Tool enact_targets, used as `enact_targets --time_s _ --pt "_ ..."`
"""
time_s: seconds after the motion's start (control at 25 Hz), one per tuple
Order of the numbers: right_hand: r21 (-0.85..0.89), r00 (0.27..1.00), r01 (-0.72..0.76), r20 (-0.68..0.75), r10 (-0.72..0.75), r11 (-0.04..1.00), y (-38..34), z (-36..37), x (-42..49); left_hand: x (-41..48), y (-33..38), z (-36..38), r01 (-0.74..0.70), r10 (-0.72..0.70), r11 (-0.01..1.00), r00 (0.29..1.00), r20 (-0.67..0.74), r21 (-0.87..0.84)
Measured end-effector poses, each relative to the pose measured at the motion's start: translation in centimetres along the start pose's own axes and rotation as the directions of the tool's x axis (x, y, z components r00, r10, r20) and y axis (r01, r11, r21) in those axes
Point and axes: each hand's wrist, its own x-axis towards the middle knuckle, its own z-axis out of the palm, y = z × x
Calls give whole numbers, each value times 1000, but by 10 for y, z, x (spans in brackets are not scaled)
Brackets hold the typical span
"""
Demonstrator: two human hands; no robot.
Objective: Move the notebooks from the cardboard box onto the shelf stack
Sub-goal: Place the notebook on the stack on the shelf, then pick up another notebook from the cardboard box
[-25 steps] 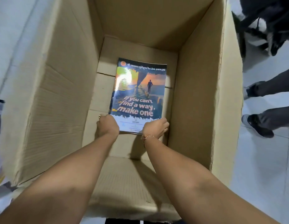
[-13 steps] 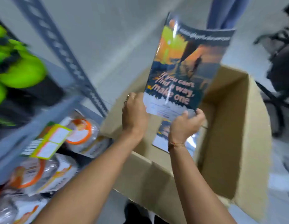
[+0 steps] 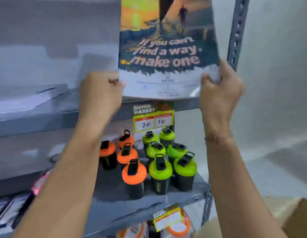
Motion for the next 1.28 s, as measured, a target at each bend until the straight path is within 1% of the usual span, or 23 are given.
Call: enact_targets --time_s 0.16,0.24,0.32,0.36,0.4,0.44,0.48,0.56,0.6,0.64,0.68,0.72,0.76,0.8,0.84,0.92,0.96,1.04,1.08,1.12,1.2,1.24,1.28 --pt "-294 936 73 350 36 953 2 54 29 46 -18 9 134 -160 950 985 72 281" --pt "-440 901 83 418 121 894 15 64 28 47 -27 16 161 -228 902 965 126 401" --pt "-459 915 148 400 56 876 19 60 20 42 -28 25 48 -103 872 991 89 487" --pt "-380 938 219 337 -86 899 21 51 14 35 -23 30 -36 11 873 998 54 486" --pt "-265 952 285 193 -239 921 28 38 7 22 -11 40 -113 104 894 994 44 434" --pt "-158 934 351 -8 -357 923 39 20 0 3 1 54 -199 193 922 980 50 334" --pt "-105 894 395 -186 -408 913 56 -1 -11 -19 15 70 -299 291 929 954 66 219" --pt "-148 860 332 -359 -363 932 118 -56 -39 -80 37 128 -469 457 882 873 171 43" --pt "-194 867 222 -410 -284 956 158 -86 -56 -117 44 165 -510 492 860 816 303 -23" --pt "-215 881 57 -449 -150 975 198 -113 -73 -153 46 201 -498 465 863 723 510 -81" --pt "-256 870 -145 -492 1 956 247 -150 -98 -202 52 244 -445 394 885 554 734 -139" --pt "-275 835 -345 -527 160 897 290 -184 -123 -251 54 282 -398 289 906 329 899 -146" --pt "-300 771 -523 -565 293 798 329 -216 -152 -297 53 316 -370 202 917 101 974 -151" --pt "-309 674 -699 -588 447 645 362 -243 -179 -340 52 344 -382 144 910 -84 986 -165" --pt "-345 544 -835 -628 556 428 396 -280 -214 -392 53 371 -409 91 893 -246 965 -188" --pt "-368 275 -930 -661 698 19 432 -318 -272 -460 36 402 -468 -38 867 -403 915 -170" --pt "-349 129 -923 -672 730 -159 441 -333 -295 -493 24 414 -481 -96 865 -435 895 -142" --pt "-310 -80 -873 -669 739 -376 455 -356 -334 -545 -4 431 -478 -217 878 -412 885 -8" --pt "-320 -119 -855 -646 754 -409 456 -362 -347 -561 -17 433 -457 -273 885 -362 891 86" --pt "-349 -122 -841 -623 773 -414 456 -365 -359 -574 -29 434 -422 -328 887 -289 899 187" --pt "-405 -74 -821 -624 778 -402 459 -368 -369 -593 -41 434 -335 -418 875 -155 895 350" --pt "-395 -74 -820 -644 762 -413 462 -370 -366 -600 -43 436 -301 -445 868 -119 888 395" --pt "-342 -111 -830 -674 731 -441 466 -373 -361 -606 -43 438 -271 -463 863 -91 882 426"
